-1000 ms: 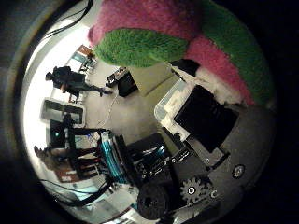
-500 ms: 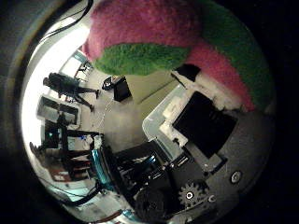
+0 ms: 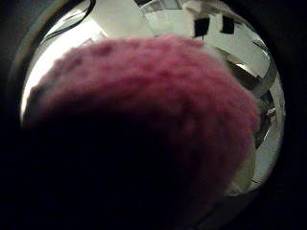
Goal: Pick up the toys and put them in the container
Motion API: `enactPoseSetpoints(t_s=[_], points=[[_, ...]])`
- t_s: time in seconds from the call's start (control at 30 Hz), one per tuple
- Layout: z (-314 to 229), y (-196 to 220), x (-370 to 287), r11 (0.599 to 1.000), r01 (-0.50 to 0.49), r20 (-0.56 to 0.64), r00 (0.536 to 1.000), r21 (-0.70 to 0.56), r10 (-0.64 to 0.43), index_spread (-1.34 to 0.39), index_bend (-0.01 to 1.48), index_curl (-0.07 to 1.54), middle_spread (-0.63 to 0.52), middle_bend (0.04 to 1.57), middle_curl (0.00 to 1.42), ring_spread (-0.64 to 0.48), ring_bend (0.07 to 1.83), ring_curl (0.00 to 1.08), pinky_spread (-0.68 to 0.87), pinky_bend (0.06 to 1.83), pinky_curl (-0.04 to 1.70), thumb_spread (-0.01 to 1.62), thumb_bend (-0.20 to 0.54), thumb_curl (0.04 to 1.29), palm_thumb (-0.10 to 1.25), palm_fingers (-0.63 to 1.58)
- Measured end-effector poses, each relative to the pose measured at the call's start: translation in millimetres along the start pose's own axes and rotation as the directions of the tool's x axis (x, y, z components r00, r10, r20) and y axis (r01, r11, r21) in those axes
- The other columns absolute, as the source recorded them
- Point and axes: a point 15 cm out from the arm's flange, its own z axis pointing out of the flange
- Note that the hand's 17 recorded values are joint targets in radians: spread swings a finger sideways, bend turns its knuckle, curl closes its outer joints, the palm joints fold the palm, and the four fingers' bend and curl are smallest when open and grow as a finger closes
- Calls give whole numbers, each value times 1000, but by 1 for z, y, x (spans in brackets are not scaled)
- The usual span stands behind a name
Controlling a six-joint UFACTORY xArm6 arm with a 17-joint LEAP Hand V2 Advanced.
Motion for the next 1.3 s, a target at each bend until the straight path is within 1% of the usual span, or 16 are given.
enactPoseSetpoints(t_s=[0.07, 0.2, 0.27, 0.37, 0.43, 0.6, 0.77, 0.8, 0.87, 0.93, 1.07, 1.17, 1.2, 1.23, 1.27, 1.3], points=[[0, 0, 0, 1000, 4, -1, 1000, -1, -4, -459, 251, 435, -71, 337, 409, -30, 508, 329, 270, 662, 359, 1096, -22, 434, 699, 53], [-2, 5, 6, 1000, 6, -8, 1000, -8, -6, -460, 176, 386, -55, 261, 368, 10, 448, 296, 310, 627, 310, 1091, -25, 420, 684, 59], [-3, 10, 11, 1000, 12, -10, 1000, -12, -12, -469, 165, 362, -44, 227, 354, 44, 429, 285, 328, 635, 295, 1089, -25, 415, 677, 47], [-1, 22, 11, 999, 14, 10, 1000, -41, -13, -480, 159, 321, -28, 196, 341, 134, 422, 273, 376, 664, 272, 1077, -27, 400, 655, 49], [3, 28, 9, 998, 10, 27, 1000, -61, -8, -488, 163, 308, -12, 191, 335, 155, 417, 269, 396, 677, 261, 1072, -26, 389, 647, 45], [8, 34, 4, 997, 10, 48, 999, -83, -6, -479, 157, 285, 17, 196, 328, 173, 411, 263, 419, 703, 235, 1059, -29, 367, 626, 20], [32, 44, -26, 985, 57, 130, 991, -164, -36, -444, 163, 273, 31, 200, 333, 171, 377, 253, 411, 687, 202, 1028, -34, 334, 576, -4], [33, 44, -28, 984, 61, 134, 990, -167, -38, -442, 164, 272, 32, 200, 334, 171, 369, 252, 401, 674, 194, 1004, -51, 317, 518, -6], [34, 42, -32, 983, 71, 139, 989, -168, -47, -435, 166, 273, 33, 199, 334, 162, 359, 250, 388, 660, 183, 953, -61, 295, 418, -4], [35, 38, -38, 983, 84, 145, 988, -166, -60, -433, 166, 273, 29, 196, 332, 158, 352, 250, 382, 654, 171, 900, -49, 285, 344, 0], [39, 38, -40, 981, 89, 152, 986, -172, -62, -432, 165, 273, 29, 197, 328, 162, 343, 250, 389, 643, 161, 816, -51, 279, 211, 1], [40, 35, -37, 981, 87, 155, 986, -175, -60, -424, 171, 275, 35, 195, 328, 169, 338, 251, 395, 636, 154, 791, -40, 287, 174, 11], [41, 36, -38, 980, 85, 160, 985, -181, -56, -422, 173, 278, 36, 192, 326, 170, 333, 251, 398, 637, 151, 810, -27, 291, 197, 14], [41, 33, -37, 981, 80, 158, 986, -179, -52, -420, 173, 280, 37, 193, 326, 171, 328, 252, 400, 636, 148, 917, 62, 317, 394, 18], [41, 31, -35, 981, 73, 155, 987, -179, -46, -419, 172, 281, 38, 191, 325, 172, 327, 251, 401, 634, 145, 974, 123, 352, 549, 21], [42, 31, -35, 982, 68, 153, 987, -179, -40, -415, 173, 283, 38, 189, 324, 172, 325, 251, 401, 636, 145, 980, 162, 384, 643, 23]])
